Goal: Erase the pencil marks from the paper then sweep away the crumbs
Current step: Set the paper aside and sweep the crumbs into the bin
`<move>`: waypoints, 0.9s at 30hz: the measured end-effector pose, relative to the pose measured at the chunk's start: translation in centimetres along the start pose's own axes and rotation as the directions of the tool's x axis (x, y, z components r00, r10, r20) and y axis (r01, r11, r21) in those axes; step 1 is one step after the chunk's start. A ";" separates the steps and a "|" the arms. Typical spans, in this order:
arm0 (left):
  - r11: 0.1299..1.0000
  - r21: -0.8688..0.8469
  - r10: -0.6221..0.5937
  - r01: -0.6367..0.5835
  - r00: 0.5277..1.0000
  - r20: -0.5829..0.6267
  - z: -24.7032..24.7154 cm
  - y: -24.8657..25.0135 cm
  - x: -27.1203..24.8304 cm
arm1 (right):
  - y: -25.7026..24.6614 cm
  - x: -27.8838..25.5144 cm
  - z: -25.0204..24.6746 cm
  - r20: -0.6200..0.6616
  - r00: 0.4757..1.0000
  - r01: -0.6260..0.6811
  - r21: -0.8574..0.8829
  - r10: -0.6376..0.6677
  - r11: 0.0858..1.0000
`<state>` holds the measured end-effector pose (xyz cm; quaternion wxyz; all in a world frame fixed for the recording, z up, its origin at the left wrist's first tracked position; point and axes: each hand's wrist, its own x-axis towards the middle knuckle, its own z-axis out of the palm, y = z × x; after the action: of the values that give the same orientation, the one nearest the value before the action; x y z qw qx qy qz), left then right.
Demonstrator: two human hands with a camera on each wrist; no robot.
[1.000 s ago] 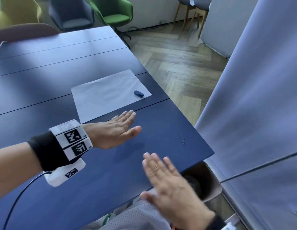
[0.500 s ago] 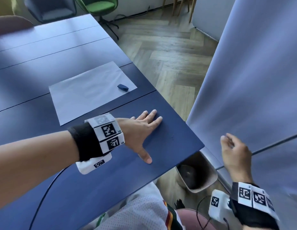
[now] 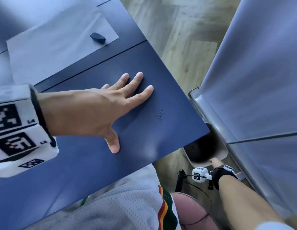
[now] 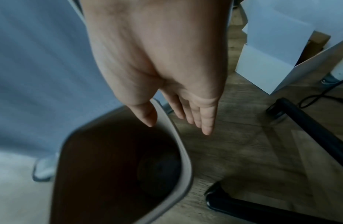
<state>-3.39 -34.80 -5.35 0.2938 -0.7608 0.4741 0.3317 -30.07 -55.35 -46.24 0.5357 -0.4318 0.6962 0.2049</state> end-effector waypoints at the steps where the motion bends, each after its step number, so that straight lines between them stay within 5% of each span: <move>1: 1.000 -0.002 -0.015 0.016 1.000 0.025 -0.3 0.2 0.0 | 0.3 1.3 0.3 -0.001 1.000 -0.003 -0.021 0.003 1.000; 4: 0.993 0.064 -0.107 0.100 0.988 0.112 -0.7 0.7 0.2 | 1.7 6.9 2.1 0.060 0.996 -0.072 0.024 0.070 0.997; 9: 0.989 0.068 -0.139 0.131 0.981 0.135 -1.1 1.2 0.3 | 0.9 2.7 3.3 0.052 0.997 -0.063 0.122 0.057 0.991; 13: 0.992 0.063 -0.111 0.106 0.992 0.068 -1.0 1.2 0.0 | 0.2 1.8 3.8 0.010 0.999 -0.052 0.401 0.052 0.915; 16: 0.995 0.076 -0.057 0.058 0.998 -0.013 -0.6 1.1 -0.3 | -2.4 0.2 3.1 -0.082 0.996 0.064 0.552 -0.022 0.831; 20: 0.998 0.046 0.058 -0.051 0.986 -0.158 -0.5 0.4 -1.0 | -5.3 -4.8 0.2 -0.156 0.980 0.190 0.539 -0.124 0.820; 27: 0.973 -0.114 0.157 -0.201 0.938 -0.310 0.1 -2.5 -1.8 | -3.6 -18.1 -2.9 -0.363 0.850 0.524 0.524 -0.381 0.672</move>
<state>-1.72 -32.82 -3.71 0.1318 -0.7750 0.5553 0.2713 -27.79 -52.53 -27.96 0.5971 -0.4174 0.6493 -0.2184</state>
